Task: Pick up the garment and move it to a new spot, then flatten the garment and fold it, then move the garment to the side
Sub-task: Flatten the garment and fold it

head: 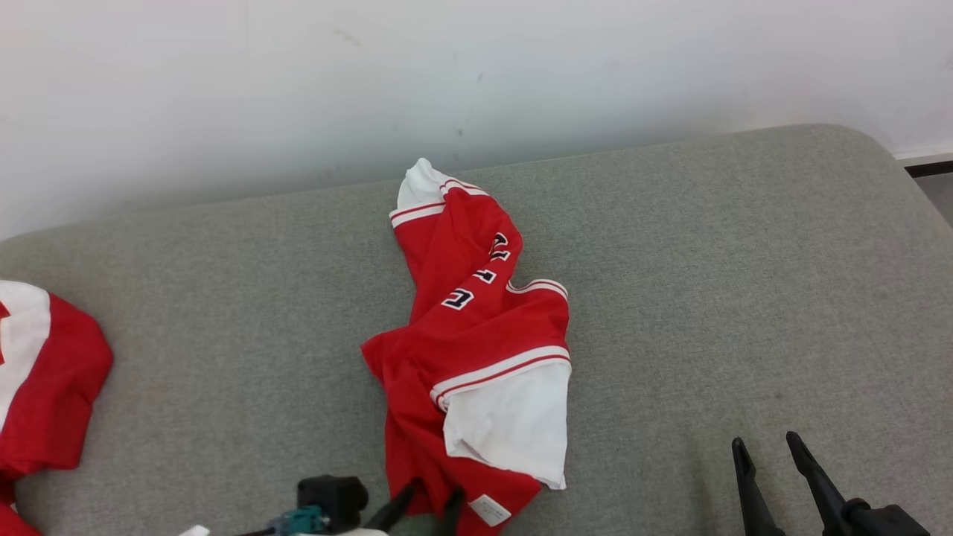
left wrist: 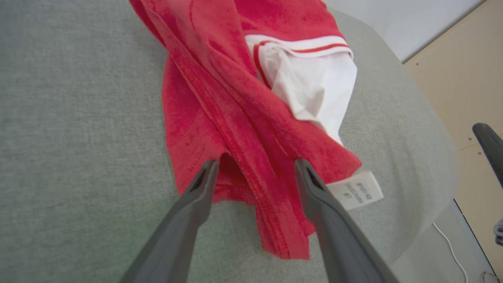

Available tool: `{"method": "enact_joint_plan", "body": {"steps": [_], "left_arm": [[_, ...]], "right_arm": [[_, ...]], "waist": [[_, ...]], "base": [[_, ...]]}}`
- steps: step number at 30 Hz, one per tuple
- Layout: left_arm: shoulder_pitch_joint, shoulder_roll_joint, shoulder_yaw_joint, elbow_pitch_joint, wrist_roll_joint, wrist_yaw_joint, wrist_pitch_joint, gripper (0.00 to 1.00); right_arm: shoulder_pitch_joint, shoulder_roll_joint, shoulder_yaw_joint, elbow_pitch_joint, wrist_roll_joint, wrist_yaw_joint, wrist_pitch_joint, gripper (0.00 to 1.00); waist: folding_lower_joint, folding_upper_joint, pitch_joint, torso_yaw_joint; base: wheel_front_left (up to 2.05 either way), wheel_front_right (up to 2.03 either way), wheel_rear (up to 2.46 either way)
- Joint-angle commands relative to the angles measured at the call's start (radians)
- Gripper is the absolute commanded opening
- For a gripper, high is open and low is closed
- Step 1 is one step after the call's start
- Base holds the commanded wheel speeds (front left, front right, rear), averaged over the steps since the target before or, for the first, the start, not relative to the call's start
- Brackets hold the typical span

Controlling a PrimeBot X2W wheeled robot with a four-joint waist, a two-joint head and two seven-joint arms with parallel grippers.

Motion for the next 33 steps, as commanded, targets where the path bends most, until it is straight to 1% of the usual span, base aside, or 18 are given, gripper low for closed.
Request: {"method": "enact_joint_plan", "body": {"steps": [1,7,16,17,18,19,21,25,27,33], "left_arm": [[0.01,-0.011,-0.011,0.009,0.002,-0.008,0.008,1.0],[0.011,-0.046,-0.06,0.066,0.017,-0.02,0.024,1.0],[0.005,-0.071,-0.077,0.109,0.025,-0.019,0.012,1.0],[0.001,-0.072,-0.074,0.115,0.023,-0.018,0.009,0.78],[0.0,-0.072,-0.068,0.117,0.015,-0.019,0.007,0.27],[0.002,-0.071,-0.06,0.114,0.003,-0.025,0.006,0.0],[0.011,-0.053,-0.041,0.098,-0.017,-0.033,0.007,0.0],[0.028,0.003,0.03,0.014,-0.054,-0.028,-0.017,0.0],[0.037,0.045,0.071,-0.053,-0.074,-0.023,-0.02,0.0],[0.062,0.198,0.181,-0.238,-0.131,-0.008,0.023,0.0]], "right_arm": [[-0.008,-0.011,0.0,0.002,-0.001,-0.002,0.001,1.0],[-0.013,-0.015,0.008,0.001,0.002,-0.002,0.001,1.0],[-0.01,-0.013,0.002,-0.003,0.003,-0.002,0.001,1.0],[-0.01,-0.012,0.002,-0.002,0.002,-0.002,0.001,1.0],[-0.009,-0.012,0.002,-0.001,0.002,-0.002,0.001,1.0],[-0.007,-0.011,0.001,0.0,0.002,-0.002,0.001,1.0],[-0.002,-0.011,-0.001,0.0,0.001,-0.002,0.001,1.0],[0.012,-0.01,-0.011,0.0,-0.002,-0.002,0.001,1.0],[0.02,-0.009,-0.013,0.001,-0.004,-0.002,0.001,1.0],[0.024,-0.008,-0.007,0.005,-0.007,-0.002,0.001,1.0]], "waist": [[0.0,0.0,0.0,0.001],[0.0,0.0,0.008,-0.011],[0.0,0.0,0.02,-0.022],[0.0,0.0,0.02,-0.022],[0.0,0.0,0.019,-0.021],[0.0,0.0,0.017,-0.021],[0.0,0.0,0.013,-0.019],[0.0,0.0,-0.001,-0.007],[0.0,0.0,-0.007,0.002],[0.0,0.0,-0.026,0.031]], "base": [[0.0,0.0,0.0],[0.0,0.0,0.0],[0.0,0.0,0.0],[0.0,0.0,0.0],[0.0,0.0,0.0],[0.0,0.0,0.0],[0.0,0.0,0.0],[0.0,0.0,0.0],[0.0,0.0,0.0],[0.0,0.0,0.0]]}}
